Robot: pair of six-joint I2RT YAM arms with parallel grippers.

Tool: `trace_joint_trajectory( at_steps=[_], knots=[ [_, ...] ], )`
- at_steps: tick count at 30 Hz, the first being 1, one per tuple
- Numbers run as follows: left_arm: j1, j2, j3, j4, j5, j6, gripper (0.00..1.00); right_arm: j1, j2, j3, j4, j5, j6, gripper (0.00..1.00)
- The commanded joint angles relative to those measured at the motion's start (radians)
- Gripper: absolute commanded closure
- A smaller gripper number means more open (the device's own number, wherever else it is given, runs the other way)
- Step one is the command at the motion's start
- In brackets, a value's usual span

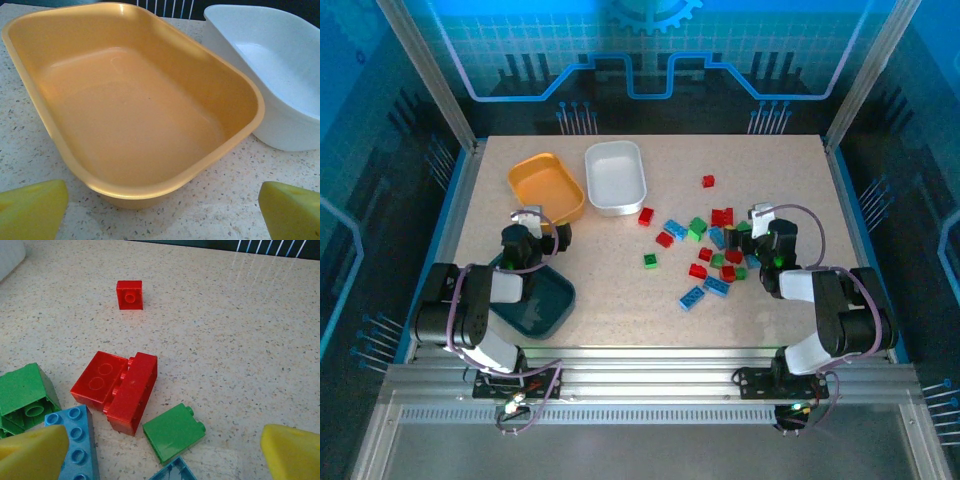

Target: Sort the legos into containers by color

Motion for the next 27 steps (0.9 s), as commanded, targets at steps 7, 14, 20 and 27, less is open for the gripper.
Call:
trace_joint_trajectory(
  at_steps=[7,14,20,27],
  knots=[
    [-0.006,-0.013,0.011,0.008,0.007,0.02,0.01,-0.007,-0.008,0.018,0.004,-0.02,-0.002,0.0],
    [-0.005,-0.013,0.011,0.006,0.009,0.019,0.01,-0.008,-0.007,0.017,0.004,-0.021,-0.002,0.0],
    [-0.005,-0.014,0.011,0.006,0.009,0.019,0.01,-0.007,-0.007,0.017,0.005,-0.018,-0.002,0.0],
    [-0.005,-0.013,0.009,0.009,0.007,0.02,0.01,-0.001,-0.008,0.017,0.007,-0.007,-0.006,0.0]
  ],
)
